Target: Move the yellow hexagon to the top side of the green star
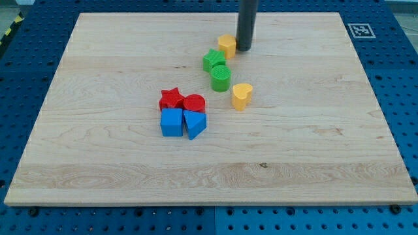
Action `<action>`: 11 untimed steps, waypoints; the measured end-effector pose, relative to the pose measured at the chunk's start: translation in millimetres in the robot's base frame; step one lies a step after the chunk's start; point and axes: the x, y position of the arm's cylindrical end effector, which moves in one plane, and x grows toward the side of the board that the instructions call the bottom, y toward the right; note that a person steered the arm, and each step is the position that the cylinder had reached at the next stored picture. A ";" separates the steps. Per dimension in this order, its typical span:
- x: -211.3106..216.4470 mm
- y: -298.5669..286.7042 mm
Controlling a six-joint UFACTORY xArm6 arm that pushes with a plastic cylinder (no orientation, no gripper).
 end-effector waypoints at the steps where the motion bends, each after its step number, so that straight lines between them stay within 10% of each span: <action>1: 12.3 5.6; 11: 26.8 2.9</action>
